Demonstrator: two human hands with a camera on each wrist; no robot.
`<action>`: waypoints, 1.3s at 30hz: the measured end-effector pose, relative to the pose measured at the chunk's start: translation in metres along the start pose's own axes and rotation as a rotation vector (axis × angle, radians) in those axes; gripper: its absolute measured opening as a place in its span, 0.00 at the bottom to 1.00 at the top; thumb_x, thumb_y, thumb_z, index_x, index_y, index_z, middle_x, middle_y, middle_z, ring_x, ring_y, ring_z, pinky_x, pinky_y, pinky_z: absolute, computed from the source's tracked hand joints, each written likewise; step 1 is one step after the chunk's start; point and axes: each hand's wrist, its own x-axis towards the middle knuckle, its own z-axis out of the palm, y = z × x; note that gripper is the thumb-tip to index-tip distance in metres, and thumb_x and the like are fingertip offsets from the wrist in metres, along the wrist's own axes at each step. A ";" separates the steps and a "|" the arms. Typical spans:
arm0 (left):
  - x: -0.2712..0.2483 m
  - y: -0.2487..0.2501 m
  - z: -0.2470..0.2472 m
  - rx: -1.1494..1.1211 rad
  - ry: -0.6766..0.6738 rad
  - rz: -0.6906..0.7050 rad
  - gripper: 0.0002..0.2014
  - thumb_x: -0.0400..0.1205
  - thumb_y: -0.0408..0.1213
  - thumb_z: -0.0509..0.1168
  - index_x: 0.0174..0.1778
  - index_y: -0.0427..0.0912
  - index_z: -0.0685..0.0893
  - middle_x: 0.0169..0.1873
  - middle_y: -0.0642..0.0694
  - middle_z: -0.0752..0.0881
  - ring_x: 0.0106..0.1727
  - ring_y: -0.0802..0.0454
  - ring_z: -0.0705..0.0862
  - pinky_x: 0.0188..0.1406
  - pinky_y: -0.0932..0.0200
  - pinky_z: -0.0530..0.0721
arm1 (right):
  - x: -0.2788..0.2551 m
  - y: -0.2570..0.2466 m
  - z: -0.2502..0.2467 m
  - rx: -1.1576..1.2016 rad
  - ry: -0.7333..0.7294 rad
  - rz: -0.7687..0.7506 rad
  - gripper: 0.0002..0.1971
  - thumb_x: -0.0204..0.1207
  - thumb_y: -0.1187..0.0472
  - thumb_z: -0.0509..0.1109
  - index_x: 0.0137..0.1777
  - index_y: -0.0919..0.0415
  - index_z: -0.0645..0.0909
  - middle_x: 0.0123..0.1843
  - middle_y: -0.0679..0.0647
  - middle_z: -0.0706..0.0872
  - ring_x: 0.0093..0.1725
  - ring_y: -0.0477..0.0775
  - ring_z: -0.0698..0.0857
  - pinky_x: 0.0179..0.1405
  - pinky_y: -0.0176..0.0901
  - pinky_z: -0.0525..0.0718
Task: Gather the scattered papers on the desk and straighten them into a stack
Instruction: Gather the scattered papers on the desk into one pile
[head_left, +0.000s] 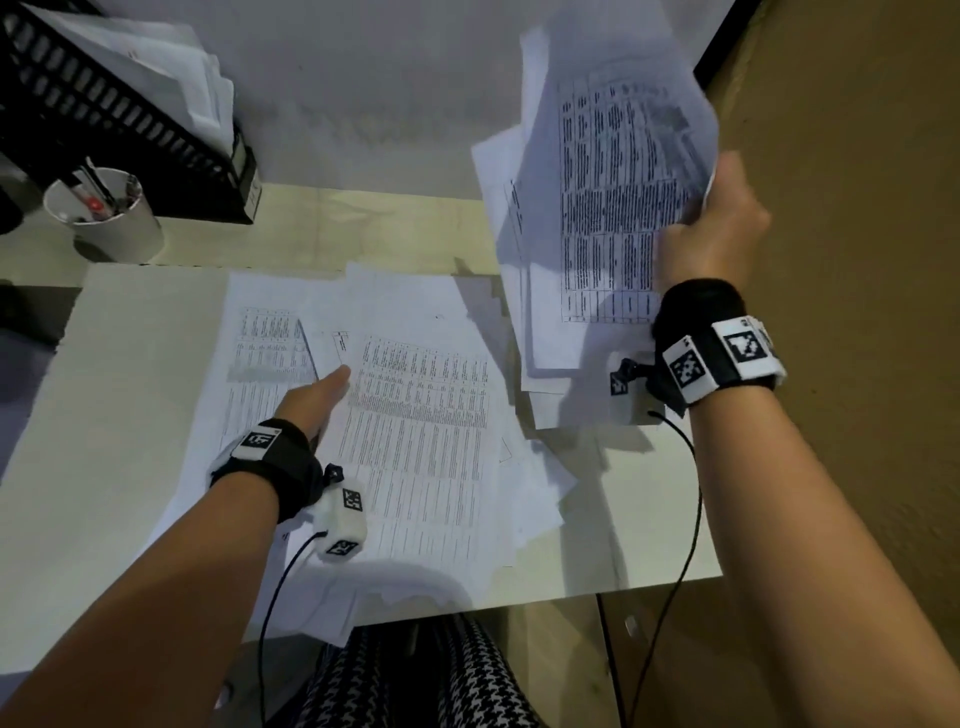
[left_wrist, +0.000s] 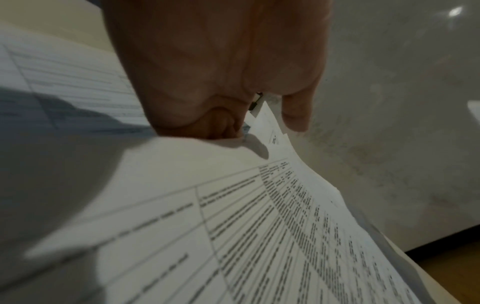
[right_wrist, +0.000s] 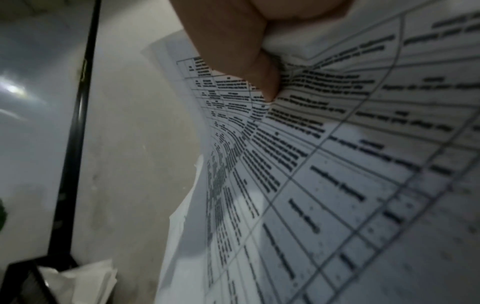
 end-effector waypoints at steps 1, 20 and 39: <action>0.007 -0.004 -0.003 -0.060 -0.019 -0.028 0.50 0.57 0.73 0.68 0.74 0.47 0.76 0.73 0.38 0.78 0.74 0.38 0.76 0.77 0.40 0.69 | 0.004 -0.006 -0.004 0.030 -0.019 0.013 0.18 0.71 0.76 0.57 0.57 0.59 0.78 0.47 0.49 0.82 0.46 0.52 0.83 0.48 0.45 0.86; 0.011 -0.012 -0.011 0.180 -0.007 0.245 0.27 0.80 0.27 0.66 0.76 0.43 0.72 0.68 0.41 0.81 0.64 0.45 0.79 0.71 0.48 0.73 | -0.154 0.028 0.146 0.056 -0.946 0.354 0.30 0.75 0.46 0.69 0.71 0.63 0.67 0.66 0.61 0.81 0.65 0.64 0.80 0.64 0.53 0.80; 0.032 -0.037 -0.135 -0.047 0.302 0.254 0.28 0.77 0.20 0.64 0.74 0.42 0.75 0.61 0.44 0.81 0.63 0.44 0.79 0.67 0.50 0.72 | -0.177 0.022 0.158 -0.360 -1.105 0.316 0.37 0.60 0.39 0.77 0.62 0.59 0.70 0.54 0.54 0.82 0.62 0.61 0.79 0.63 0.54 0.75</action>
